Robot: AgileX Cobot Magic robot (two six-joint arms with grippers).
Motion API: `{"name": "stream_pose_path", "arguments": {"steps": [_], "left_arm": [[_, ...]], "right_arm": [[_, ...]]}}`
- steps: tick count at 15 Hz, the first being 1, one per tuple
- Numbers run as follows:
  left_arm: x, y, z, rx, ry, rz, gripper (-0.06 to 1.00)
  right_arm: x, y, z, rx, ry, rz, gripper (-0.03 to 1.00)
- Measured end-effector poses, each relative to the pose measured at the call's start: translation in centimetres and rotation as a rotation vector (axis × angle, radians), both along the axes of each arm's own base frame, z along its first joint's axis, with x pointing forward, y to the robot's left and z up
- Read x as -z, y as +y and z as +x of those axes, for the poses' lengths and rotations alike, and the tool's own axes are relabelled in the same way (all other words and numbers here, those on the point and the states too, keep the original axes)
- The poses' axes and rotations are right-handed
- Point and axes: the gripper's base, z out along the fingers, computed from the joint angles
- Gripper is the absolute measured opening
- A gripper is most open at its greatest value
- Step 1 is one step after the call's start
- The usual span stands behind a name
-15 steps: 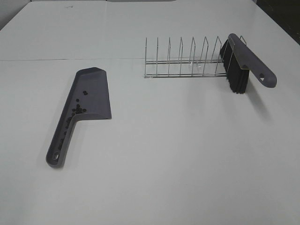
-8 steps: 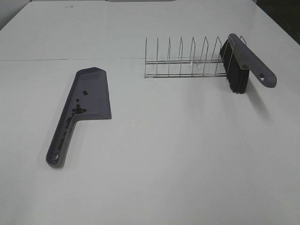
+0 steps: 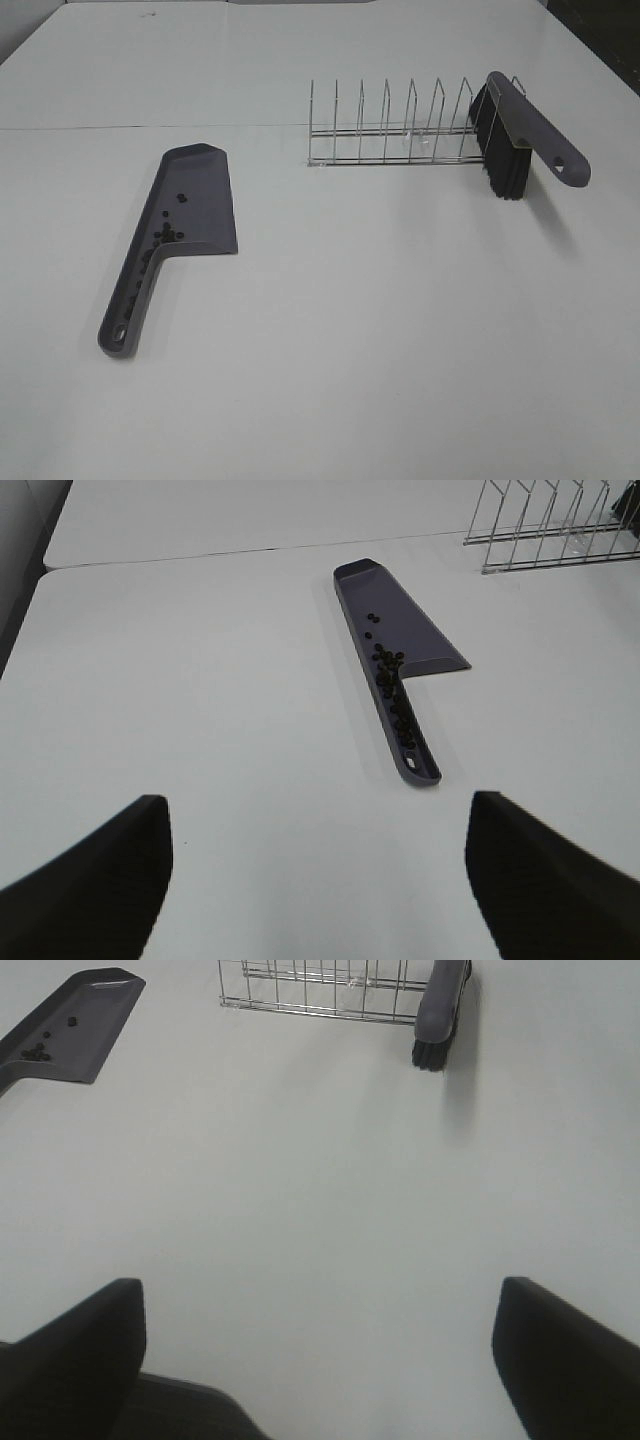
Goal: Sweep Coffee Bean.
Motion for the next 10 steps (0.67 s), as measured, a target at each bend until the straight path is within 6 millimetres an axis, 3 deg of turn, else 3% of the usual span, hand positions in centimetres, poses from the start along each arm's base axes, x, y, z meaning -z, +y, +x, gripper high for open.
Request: {"name": "stream_pose_path", "arguments": {"steps": [10], "left_arm": [[0.0, 0.0, 0.0, 0.0, 0.0, 0.0, 0.31]], "right_arm": [[0.0, 0.0, 0.0, 0.0, 0.0, 0.0, 0.79]]}}
